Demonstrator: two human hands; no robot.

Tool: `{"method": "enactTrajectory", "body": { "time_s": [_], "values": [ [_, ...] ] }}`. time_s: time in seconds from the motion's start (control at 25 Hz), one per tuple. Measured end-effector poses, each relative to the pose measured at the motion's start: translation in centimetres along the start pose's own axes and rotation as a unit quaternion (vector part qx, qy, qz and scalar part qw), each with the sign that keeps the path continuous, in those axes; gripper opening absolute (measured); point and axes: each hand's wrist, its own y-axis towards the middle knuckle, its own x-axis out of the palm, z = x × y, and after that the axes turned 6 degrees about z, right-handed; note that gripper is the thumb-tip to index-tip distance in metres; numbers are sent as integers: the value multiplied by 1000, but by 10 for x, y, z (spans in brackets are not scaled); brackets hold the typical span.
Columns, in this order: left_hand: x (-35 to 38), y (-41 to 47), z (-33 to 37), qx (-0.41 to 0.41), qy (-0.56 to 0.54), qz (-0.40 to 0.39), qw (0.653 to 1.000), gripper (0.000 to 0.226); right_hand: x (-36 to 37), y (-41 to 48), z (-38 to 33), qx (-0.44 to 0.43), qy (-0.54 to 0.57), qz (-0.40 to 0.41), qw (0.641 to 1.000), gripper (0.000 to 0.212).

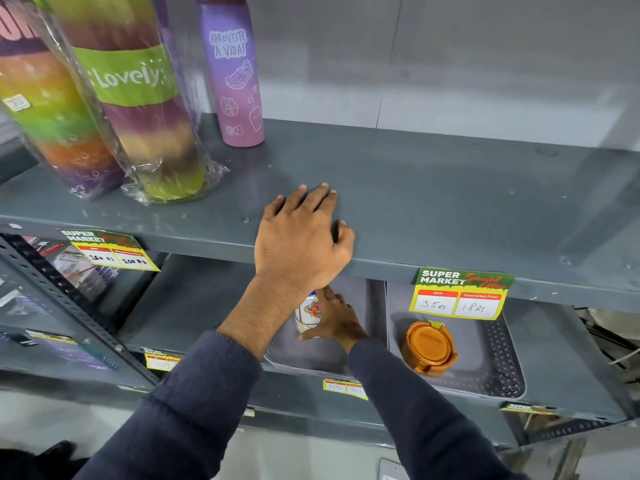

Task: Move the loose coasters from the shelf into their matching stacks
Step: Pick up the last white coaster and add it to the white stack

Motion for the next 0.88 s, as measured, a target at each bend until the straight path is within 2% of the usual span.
{"method": "enactTrajectory", "body": {
  "time_s": [0.12,0.24,0.4,0.52,0.64,0.76,0.88],
  "values": [
    [1,0,0,2,0,1,1000,63,4,2,2,-4,0,-1,1000,107],
    [1,0,-1,2,-1,4,1000,63,8,2,2,-1,-2,3,1000,102],
    [2,0,-1,3,-3,3,1000,64,11,2,-2,4,-30,10,999,104],
    [2,0,-3,1,-6,2,1000,63,8,1,-8,3,-39,-17,999,112],
    [3,0,-3,3,-7,3,1000,61,-11,-5,-5,10,17,-5,1000,123],
    [3,0,-1,2,-12,5,1000,62,-38,-21,20,28,64,98,993,101],
    [3,1,-3,1,-21,12,1000,62,-64,-50,71,136,125,123,975,72]
  ]
}}
